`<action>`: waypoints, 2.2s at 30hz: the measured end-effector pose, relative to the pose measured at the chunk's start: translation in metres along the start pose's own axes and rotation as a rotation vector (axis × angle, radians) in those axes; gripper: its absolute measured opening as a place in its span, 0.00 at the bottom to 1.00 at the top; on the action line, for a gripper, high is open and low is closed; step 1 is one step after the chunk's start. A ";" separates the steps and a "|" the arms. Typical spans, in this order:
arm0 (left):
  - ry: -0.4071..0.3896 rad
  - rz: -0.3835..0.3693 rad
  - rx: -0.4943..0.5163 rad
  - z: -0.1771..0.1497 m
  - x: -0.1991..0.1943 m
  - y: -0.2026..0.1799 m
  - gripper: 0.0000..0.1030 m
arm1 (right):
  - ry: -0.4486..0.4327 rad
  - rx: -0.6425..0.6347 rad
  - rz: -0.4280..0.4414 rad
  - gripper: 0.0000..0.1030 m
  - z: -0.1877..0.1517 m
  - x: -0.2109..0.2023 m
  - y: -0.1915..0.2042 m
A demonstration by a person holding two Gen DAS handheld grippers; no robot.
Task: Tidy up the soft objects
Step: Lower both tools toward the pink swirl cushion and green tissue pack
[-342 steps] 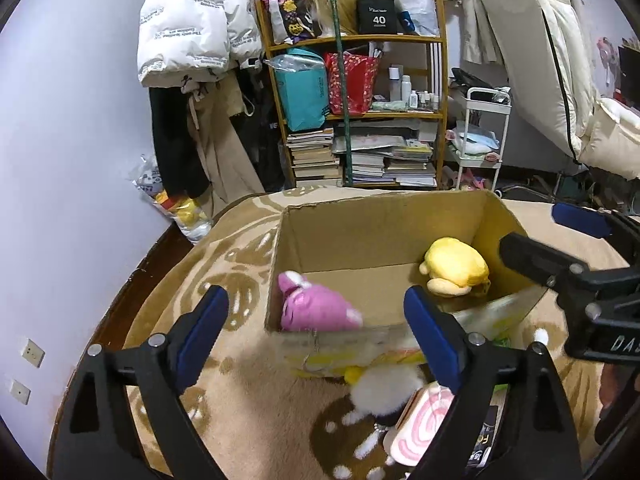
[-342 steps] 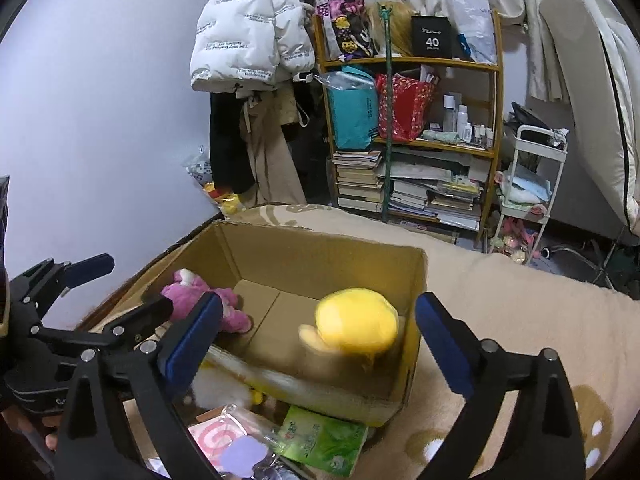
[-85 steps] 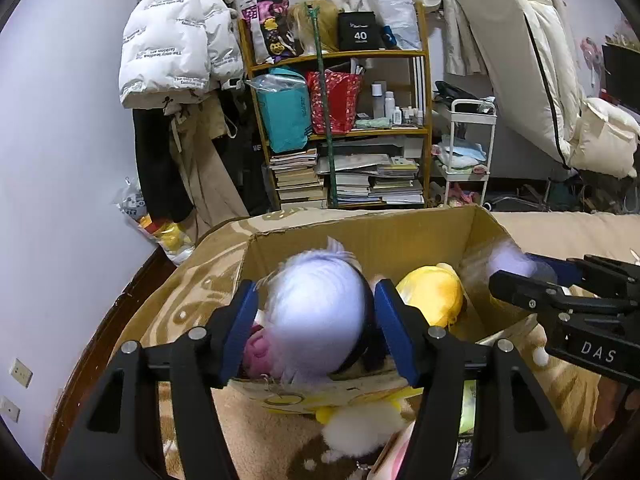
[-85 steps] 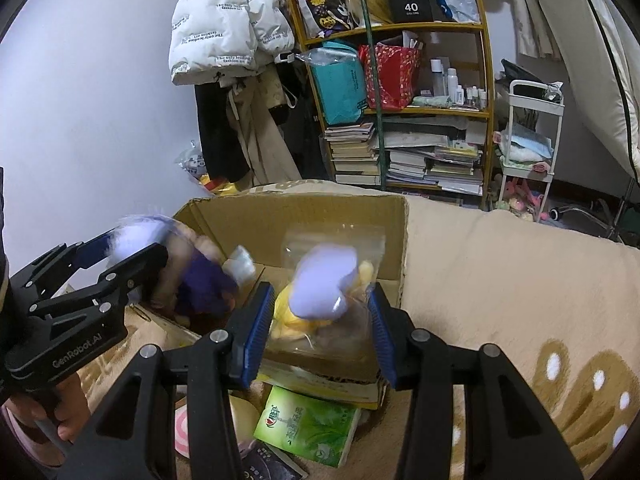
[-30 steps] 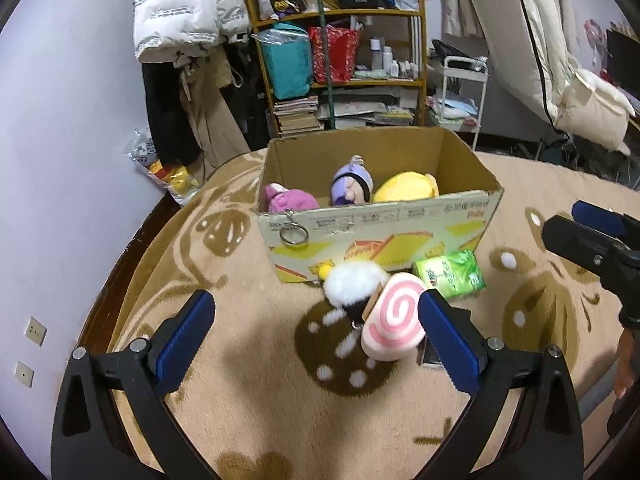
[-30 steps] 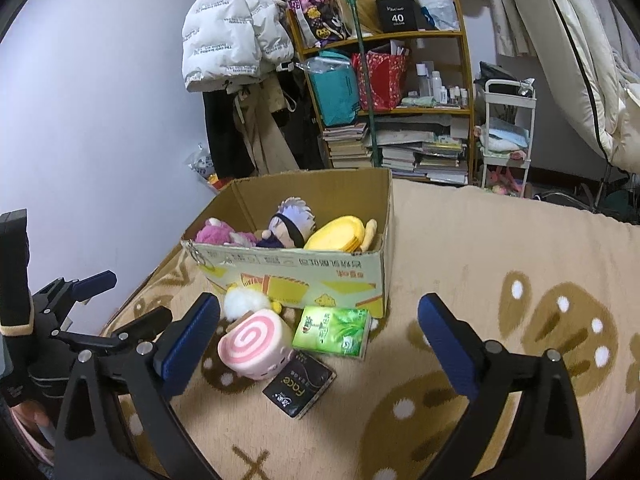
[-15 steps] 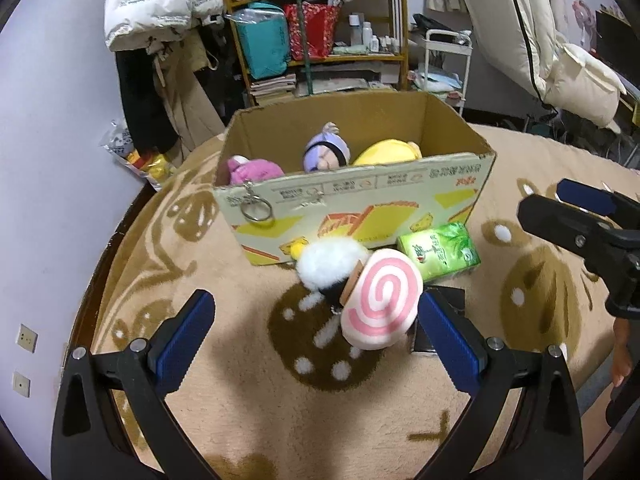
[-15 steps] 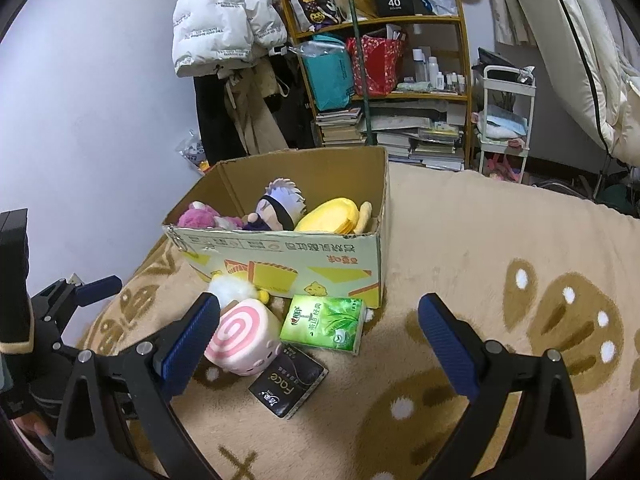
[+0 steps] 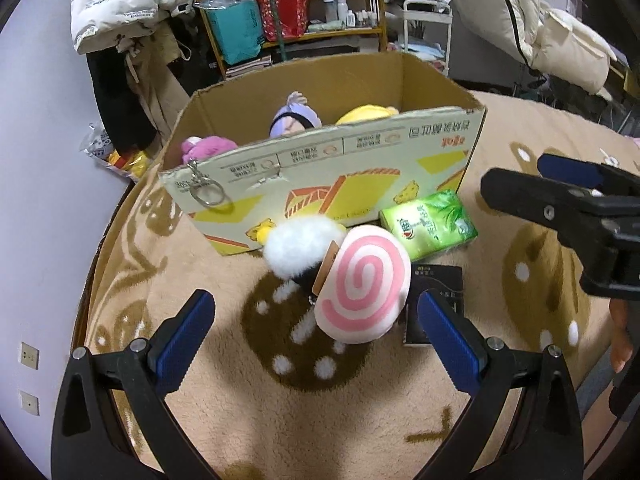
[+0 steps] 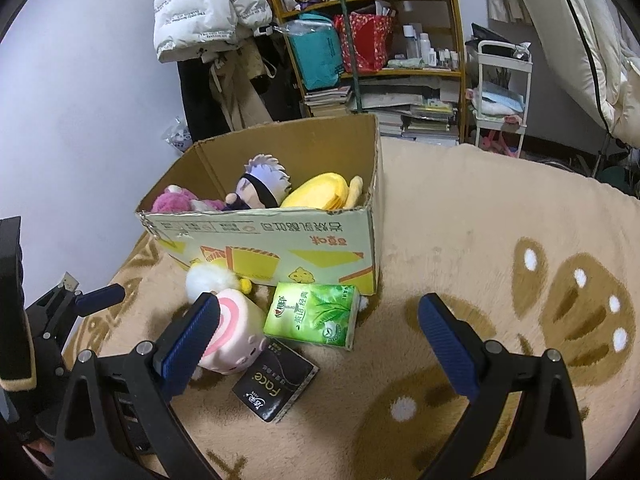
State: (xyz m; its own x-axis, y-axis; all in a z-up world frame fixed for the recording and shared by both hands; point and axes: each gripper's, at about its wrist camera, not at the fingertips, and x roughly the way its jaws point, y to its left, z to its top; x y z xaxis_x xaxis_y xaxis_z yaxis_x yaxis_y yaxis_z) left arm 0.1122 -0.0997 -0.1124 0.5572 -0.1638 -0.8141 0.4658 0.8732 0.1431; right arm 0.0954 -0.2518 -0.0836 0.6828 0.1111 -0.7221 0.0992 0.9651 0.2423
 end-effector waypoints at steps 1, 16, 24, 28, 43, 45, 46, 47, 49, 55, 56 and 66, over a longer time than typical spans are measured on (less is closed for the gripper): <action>0.005 0.002 0.001 0.000 0.001 -0.001 0.98 | 0.003 0.002 -0.001 1.00 0.000 0.002 0.000; 0.123 -0.044 -0.037 -0.006 0.035 -0.003 0.98 | 0.068 0.039 -0.031 1.00 -0.001 0.036 -0.012; 0.175 -0.067 -0.062 -0.008 0.050 -0.001 0.98 | 0.096 0.046 -0.054 1.00 -0.002 0.056 -0.017; 0.195 -0.085 -0.088 -0.009 0.057 0.002 0.97 | 0.115 0.060 -0.046 1.00 -0.002 0.065 -0.018; 0.226 -0.101 -0.123 -0.011 0.073 0.011 0.97 | 0.143 0.063 -0.057 1.00 -0.005 0.081 -0.021; 0.221 -0.102 -0.117 -0.010 0.074 0.009 0.97 | 0.144 0.066 -0.056 1.00 -0.005 0.082 -0.021; 0.218 -0.100 -0.113 -0.010 0.075 0.008 0.97 | 0.144 0.066 -0.056 1.00 -0.005 0.082 -0.021; 0.215 -0.107 -0.110 -0.010 0.075 0.008 0.94 | 0.144 0.066 -0.056 1.00 -0.005 0.082 -0.022; 0.223 -0.139 -0.114 -0.010 0.077 0.006 0.84 | 0.144 0.064 -0.053 1.00 -0.004 0.082 -0.022; 0.236 -0.247 -0.133 -0.009 0.075 0.006 0.49 | 0.141 0.042 -0.050 1.00 -0.004 0.084 -0.015; 0.238 -0.246 -0.140 -0.009 0.075 0.007 0.48 | 0.144 0.042 -0.044 1.00 -0.004 0.086 -0.014; 0.243 -0.251 -0.167 -0.014 0.071 0.021 0.42 | 0.179 -0.019 -0.018 1.00 -0.008 0.099 0.006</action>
State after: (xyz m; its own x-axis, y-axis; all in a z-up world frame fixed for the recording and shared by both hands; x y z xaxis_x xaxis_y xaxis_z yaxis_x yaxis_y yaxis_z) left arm 0.1524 -0.0866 -0.1748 0.2519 -0.2855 -0.9247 0.4377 0.8858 -0.1543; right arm 0.1575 -0.2335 -0.1586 0.5409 0.1323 -0.8306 0.0955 0.9715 0.2169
